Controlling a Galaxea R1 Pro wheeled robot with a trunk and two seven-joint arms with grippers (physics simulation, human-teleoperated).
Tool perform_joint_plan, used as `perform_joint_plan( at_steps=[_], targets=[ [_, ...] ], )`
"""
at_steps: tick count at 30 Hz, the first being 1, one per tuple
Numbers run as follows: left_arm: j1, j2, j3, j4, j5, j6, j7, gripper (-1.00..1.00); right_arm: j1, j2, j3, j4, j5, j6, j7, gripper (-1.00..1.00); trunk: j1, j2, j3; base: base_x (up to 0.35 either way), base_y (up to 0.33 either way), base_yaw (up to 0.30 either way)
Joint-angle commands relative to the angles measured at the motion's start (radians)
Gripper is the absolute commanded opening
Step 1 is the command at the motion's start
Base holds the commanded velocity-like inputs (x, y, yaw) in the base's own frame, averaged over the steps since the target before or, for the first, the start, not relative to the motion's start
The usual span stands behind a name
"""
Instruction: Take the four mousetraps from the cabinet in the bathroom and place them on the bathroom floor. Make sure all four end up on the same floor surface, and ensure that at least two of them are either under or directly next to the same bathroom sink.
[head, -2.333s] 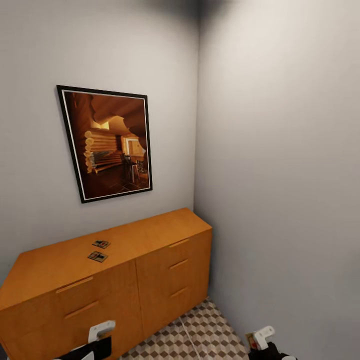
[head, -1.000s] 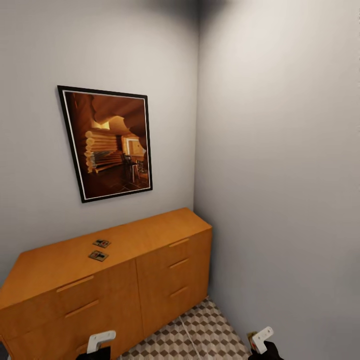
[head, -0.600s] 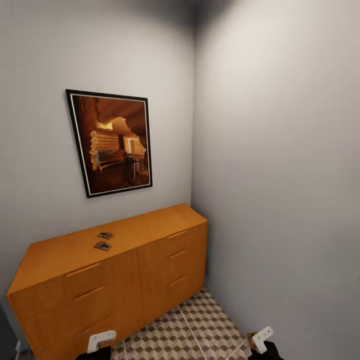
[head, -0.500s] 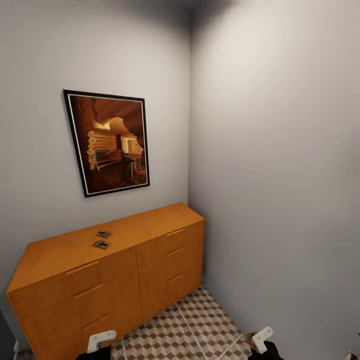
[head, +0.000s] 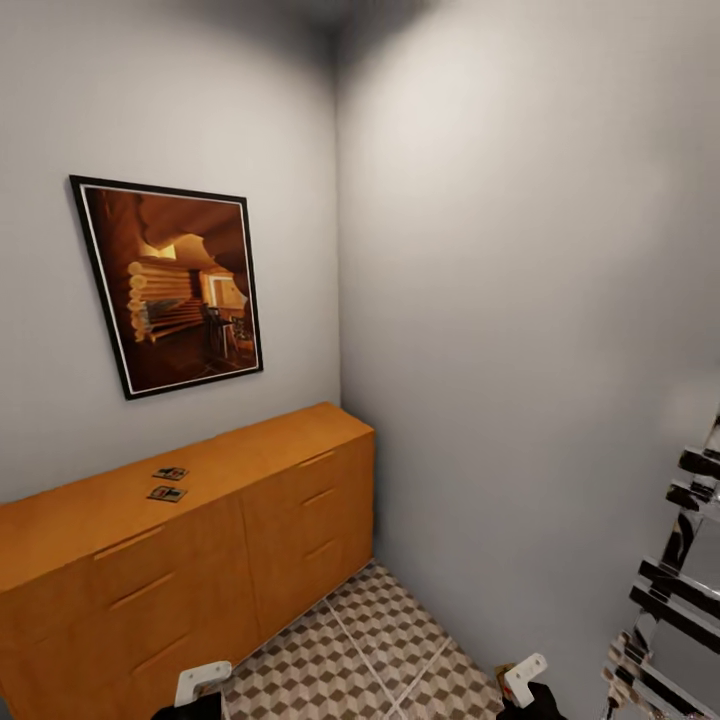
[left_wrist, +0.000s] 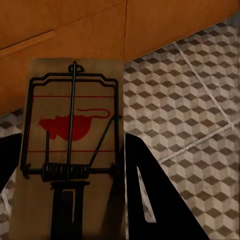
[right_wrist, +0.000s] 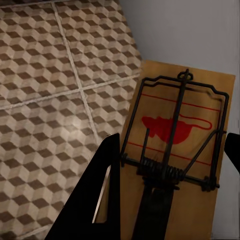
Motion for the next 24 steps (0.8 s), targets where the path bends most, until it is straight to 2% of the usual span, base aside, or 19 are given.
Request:
perform_joint_plan(
  at_steps=[1, 6, 11, 18, 19, 21, 22, 24],
  targets=[
    [-0.001, 0.000, -0.005, 0.002, -0.003, -0.004, 0.005, -1.00, -0.001, 0.000, 0.004, 0.004, -0.010, -0.006, 0.010, -1.00, 0.000, -0.001, 0.000, -0.002, 0.001, -0.277],
    [-0.001, 0.000, -0.005, 0.002, -0.002, -0.012, 0.005, -1.00, -0.001, 0.000, 0.004, 0.004, -0.010, -0.006, 0.010, -1.00, 0.000, -0.001, 0.000, -0.001, 0.001, -0.277],
    [-0.001, -0.001, -0.005, 0.002, -0.005, -0.057, 0.014, -1.00, -0.001, 0.000, 0.004, 0.004, -0.011, -0.007, 0.010, -1.00, 0.000, -0.001, 0.000, 0.000, 0.000, -0.277],
    [-0.001, 0.003, 0.000, 0.002, -0.003, -0.066, 0.018, -1.00, -0.001, -0.001, -0.005, 0.004, -0.022, -0.008, 0.009, -1.00, 0.000, -0.001, 0.000, 0.000, 0.000, -0.277],
    [-0.001, 0.006, 0.000, 0.002, -0.003, -0.065, 0.018, -1.00, -0.001, -0.001, -0.041, 0.004, -0.082, -0.007, 0.009, -1.00, 0.000, -0.001, 0.000, 0.000, 0.000, -0.278],
    [-0.001, 0.006, 0.000, 0.002, -0.002, -0.065, 0.019, -1.00, -0.001, -0.001, -0.063, 0.004, -0.147, -0.006, 0.008, -1.00, 0.000, -0.001, 0.000, 0.000, 0.000, -0.277],
    [-0.001, 0.005, 0.000, 0.002, -0.002, -0.065, 0.019, -1.00, -0.001, -0.001, -0.069, 0.004, -0.170, -0.005, 0.008, -1.00, 0.000, -0.001, 0.000, 0.000, 0.000, -0.271],
    [-0.001, 0.003, 0.000, 0.002, -0.002, -0.065, 0.018, -1.00, -0.001, -0.001, -0.074, 0.004, -0.189, -0.005, 0.008, -1.00, 0.000, -0.001, 0.000, 0.000, 0.000, -0.268]
  ],
)
